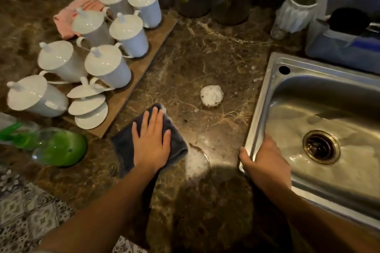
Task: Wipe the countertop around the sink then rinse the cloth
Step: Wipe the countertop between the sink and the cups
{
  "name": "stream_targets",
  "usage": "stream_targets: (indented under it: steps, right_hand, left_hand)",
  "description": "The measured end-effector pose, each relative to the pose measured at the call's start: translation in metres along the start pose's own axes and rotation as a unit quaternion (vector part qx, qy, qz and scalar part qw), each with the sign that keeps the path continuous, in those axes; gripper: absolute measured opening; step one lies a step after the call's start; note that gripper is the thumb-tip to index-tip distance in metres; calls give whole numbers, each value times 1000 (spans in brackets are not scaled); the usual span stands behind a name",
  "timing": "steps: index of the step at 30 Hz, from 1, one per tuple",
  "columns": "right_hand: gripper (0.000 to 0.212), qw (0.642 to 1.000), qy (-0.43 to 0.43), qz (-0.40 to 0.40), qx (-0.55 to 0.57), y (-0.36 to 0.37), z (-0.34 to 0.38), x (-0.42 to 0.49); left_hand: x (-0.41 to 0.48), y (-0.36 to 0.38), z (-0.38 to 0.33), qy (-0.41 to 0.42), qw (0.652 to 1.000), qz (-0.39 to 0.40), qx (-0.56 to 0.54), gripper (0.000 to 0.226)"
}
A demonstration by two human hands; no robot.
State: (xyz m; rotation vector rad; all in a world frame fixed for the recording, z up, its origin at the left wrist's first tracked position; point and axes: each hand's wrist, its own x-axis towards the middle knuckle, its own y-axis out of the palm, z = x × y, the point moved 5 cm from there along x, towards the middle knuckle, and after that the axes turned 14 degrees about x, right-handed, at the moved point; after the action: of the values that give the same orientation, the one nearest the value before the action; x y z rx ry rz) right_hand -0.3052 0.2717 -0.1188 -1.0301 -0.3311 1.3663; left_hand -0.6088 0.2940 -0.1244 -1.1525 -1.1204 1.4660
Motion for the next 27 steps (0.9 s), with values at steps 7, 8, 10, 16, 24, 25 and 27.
stream_targets:
  steps: [7, 8, 10, 16, 24, 25, 27]
  right_hand:
    - [80, 999, 12, -19, -45, 1, 0, -3]
    - [80, 999, 14, -13, -47, 3, 0, -3]
    - [76, 999, 22, -2, -49, 5, 0, -2]
    - [66, 989, 126, -50, -55, 7, 11, 6]
    - [70, 987, 123, -87, -53, 6, 18, 2]
    - [71, 987, 130, -83, -47, 5, 17, 1]
    - [73, 987, 140, -69, -43, 4, 17, 1]
  left_hand:
    - [88, -13, -16, 184, 982, -33, 34, 66]
    - [97, -14, -18, 207, 977, -37, 39, 66]
    - [107, -16, -21, 242, 968, -39, 49, 67]
    - [91, -17, -19, 299, 952, -39, 49, 70]
    - [-39, 7, 47, 437, 898, -30, 45, 67]
    - [-56, 11, 55, 451, 891, -15, 43, 68]
    - [-77, 16, 65, 452, 891, 1, 29, 66]
